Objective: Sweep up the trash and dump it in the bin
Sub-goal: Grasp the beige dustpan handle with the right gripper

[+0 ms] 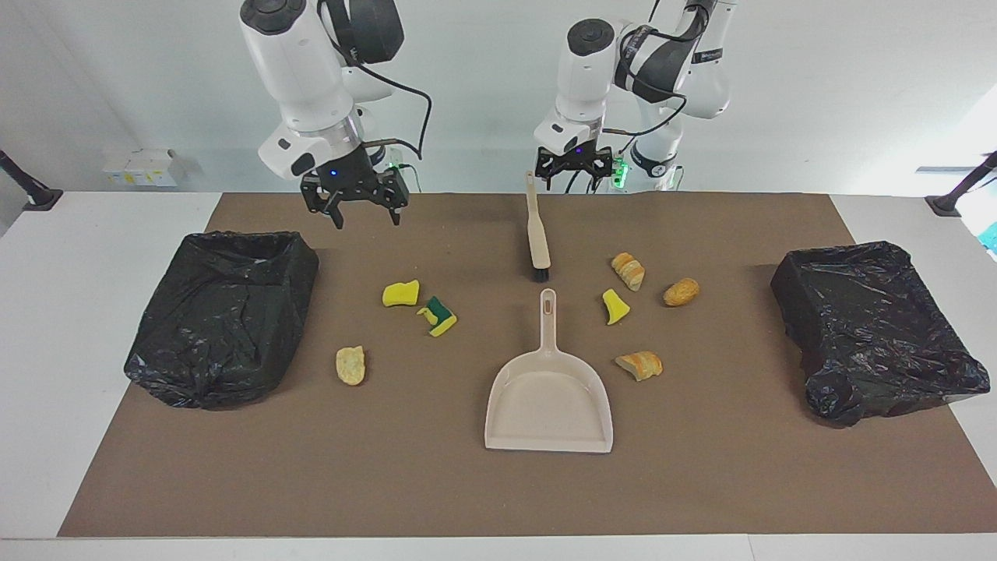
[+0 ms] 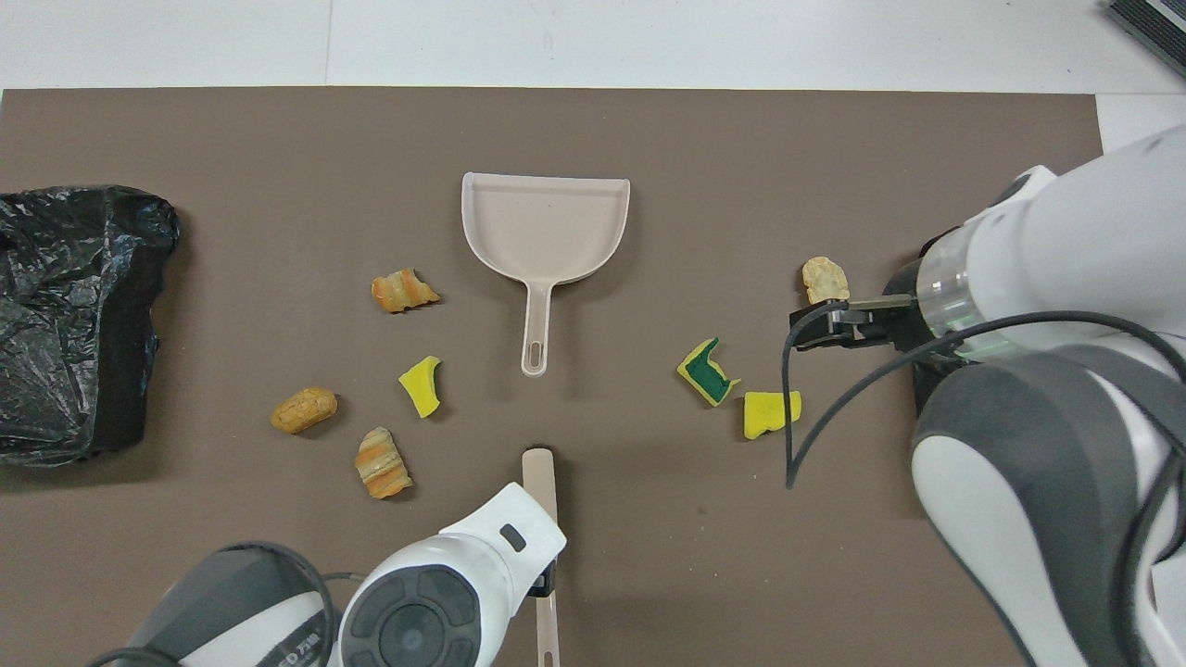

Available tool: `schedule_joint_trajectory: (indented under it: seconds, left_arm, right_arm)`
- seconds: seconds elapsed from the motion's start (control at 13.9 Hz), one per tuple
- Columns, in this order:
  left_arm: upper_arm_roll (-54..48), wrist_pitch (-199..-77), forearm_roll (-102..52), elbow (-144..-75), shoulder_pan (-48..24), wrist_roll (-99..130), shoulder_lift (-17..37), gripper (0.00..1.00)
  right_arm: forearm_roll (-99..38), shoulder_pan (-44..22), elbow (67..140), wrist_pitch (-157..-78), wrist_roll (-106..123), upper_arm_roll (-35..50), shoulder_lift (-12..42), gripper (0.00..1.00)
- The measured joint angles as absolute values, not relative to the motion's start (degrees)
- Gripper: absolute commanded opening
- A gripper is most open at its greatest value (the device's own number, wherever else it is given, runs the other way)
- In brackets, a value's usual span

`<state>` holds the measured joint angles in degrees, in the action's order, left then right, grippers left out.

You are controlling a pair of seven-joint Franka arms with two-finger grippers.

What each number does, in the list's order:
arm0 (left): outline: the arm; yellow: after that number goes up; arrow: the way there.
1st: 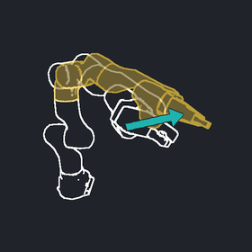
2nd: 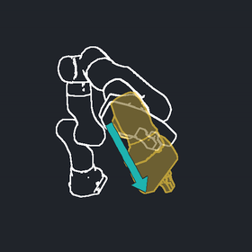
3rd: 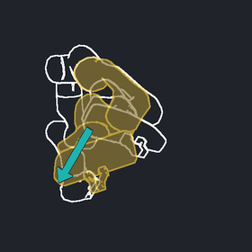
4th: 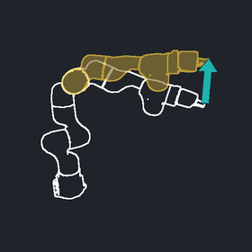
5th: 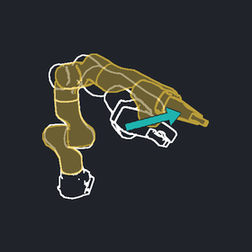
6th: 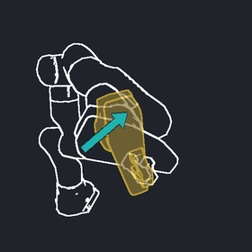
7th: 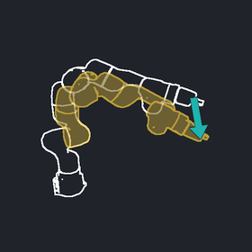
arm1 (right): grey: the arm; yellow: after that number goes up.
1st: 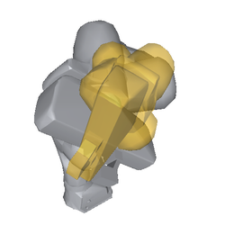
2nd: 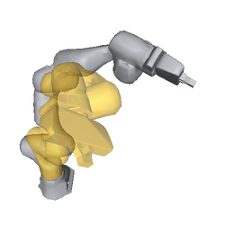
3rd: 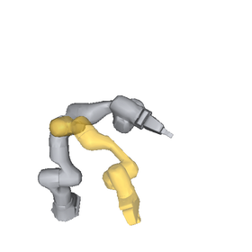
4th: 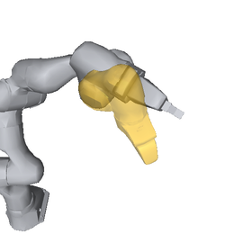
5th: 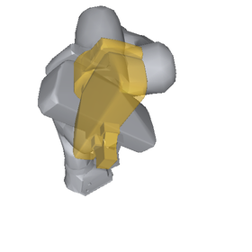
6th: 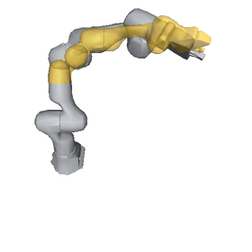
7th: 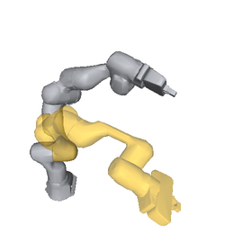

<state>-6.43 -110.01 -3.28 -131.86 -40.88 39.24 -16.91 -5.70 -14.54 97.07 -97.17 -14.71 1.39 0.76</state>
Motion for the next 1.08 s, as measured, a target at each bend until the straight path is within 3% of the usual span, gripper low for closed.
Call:
schedule_joint_trajectory:
  seconds: [0.29, 0.65, 1.08]
  left_arm:
    - [-6.5, -115.0, -3.3, -135.9, -45.1, 43.6, -16.8, 1.0]
    - [-6.4, -120.4, -3.3, -140.3, -47.9, 44.3, -16.3, 1.0]
    - [-6.5, -123.8, -3.3, -142.1, -51.0, 44.8, -12.9, 1.0]
  right_arm:
    - [-5.7, -19.9, 95.5, -100.2, -19.7, 1.6, 5.2, 1.0]
    - [-5.8, -21.4, 94.8, -105.6, -21.1, 1.6, 9.5, 1.0]
    - [-5.8, -27.8, 85.9, -110.9, -26.6, 1.8, 21.4, 1.0]
